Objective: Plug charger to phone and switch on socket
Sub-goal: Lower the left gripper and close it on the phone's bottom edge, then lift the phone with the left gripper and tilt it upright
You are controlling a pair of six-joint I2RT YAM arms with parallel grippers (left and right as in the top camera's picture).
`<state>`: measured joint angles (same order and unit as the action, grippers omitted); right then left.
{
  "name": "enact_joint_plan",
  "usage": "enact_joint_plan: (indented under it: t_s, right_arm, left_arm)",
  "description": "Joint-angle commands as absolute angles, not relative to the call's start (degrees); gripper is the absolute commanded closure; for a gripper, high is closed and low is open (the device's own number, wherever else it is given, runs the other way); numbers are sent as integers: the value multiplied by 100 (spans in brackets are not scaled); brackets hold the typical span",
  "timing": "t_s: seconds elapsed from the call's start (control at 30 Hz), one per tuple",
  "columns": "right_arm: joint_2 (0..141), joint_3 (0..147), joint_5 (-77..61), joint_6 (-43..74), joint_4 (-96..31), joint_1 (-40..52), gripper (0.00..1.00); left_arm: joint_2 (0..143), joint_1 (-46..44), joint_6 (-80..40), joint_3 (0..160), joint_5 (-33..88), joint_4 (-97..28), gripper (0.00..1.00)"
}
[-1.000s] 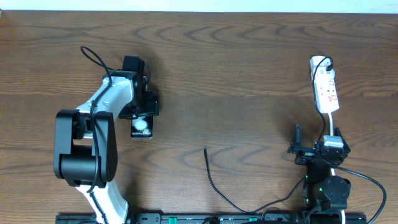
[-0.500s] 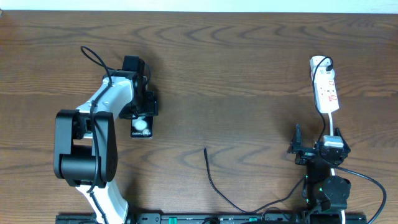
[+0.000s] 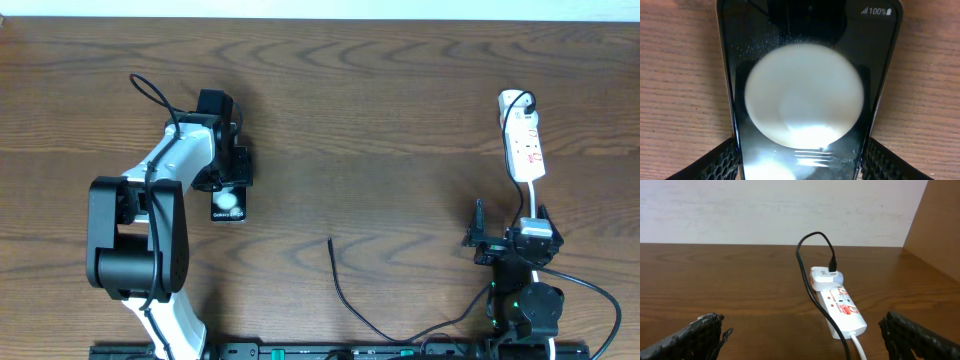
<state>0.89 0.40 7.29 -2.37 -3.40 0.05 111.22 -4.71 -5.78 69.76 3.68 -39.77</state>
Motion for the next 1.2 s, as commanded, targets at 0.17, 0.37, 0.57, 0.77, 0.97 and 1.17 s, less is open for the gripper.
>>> enact_joint_plan:
  t_s: [0.17, 0.37, 0.57, 0.77, 0.97, 1.17]
  right_arm:
    - [64, 32, 733, -307, -360, -34, 1]
    - [64, 32, 733, -307, -360, -34, 1]
    - [64, 32, 733, -307, -360, -34, 1]
    - [64, 32, 733, -307, -360, -34, 1]
    - [64, 32, 733, -307, -360, -34, 1]
    - [64, 32, 733, -307, -360, -34, 1]
  left_arm:
    - [11216, -475, -585, 6845, 379, -3977, 79]
    - [11214, -475, -585, 6847, 379, -3977, 93]
    - [11196, -475, -585, 6864, 379, -3977, 93]
    - [11150, -475, -585, 7063, 381, -4128, 93]
    - [10879, -475, -585, 7258, 381, -4259, 93]
    - [10162, -475, -587, 7373, 650, -4379, 93]
